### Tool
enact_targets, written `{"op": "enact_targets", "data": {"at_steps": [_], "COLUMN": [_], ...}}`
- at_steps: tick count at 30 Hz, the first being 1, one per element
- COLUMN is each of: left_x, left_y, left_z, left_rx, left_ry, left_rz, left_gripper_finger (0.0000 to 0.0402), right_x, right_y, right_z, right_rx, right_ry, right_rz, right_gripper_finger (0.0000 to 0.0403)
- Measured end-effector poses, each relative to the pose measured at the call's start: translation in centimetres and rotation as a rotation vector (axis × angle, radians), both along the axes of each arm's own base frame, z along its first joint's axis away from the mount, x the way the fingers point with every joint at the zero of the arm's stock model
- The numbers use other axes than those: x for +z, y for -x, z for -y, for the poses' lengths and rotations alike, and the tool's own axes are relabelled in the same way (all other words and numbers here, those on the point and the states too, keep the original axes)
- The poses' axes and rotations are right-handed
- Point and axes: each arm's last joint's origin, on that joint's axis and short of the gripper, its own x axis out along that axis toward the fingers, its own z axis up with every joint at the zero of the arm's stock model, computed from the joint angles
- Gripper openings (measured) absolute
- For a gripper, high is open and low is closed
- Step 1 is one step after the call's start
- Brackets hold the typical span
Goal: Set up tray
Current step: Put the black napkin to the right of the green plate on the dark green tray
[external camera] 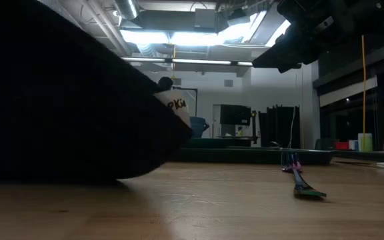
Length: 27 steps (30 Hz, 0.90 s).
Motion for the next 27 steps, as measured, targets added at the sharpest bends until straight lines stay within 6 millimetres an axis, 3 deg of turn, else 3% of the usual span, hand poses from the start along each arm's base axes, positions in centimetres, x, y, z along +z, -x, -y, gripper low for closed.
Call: {"op": "enact_targets", "data": {"at_steps": [18,27], "left_x": [1.0,5.5], "left_y": [-2.0,-1.2], "left_z": [-3.4,-5.3], "left_rx": [-0.009,0.006], "left_ry": [-0.179,-0.19], "left_rz": [-0.06,0.037], "left_gripper_finger": [0.0002,0.0002], "right_x": [1.1,1.8], "right_y": [-0.4,-0.6], "right_z": [-0.2,-0.1], "right_rx": [0.127,0.101], "right_ry": [0.156,0.244], "right_rz": [0.122,0.198], "right_gripper_finger": [0.0042,0.0042]}}
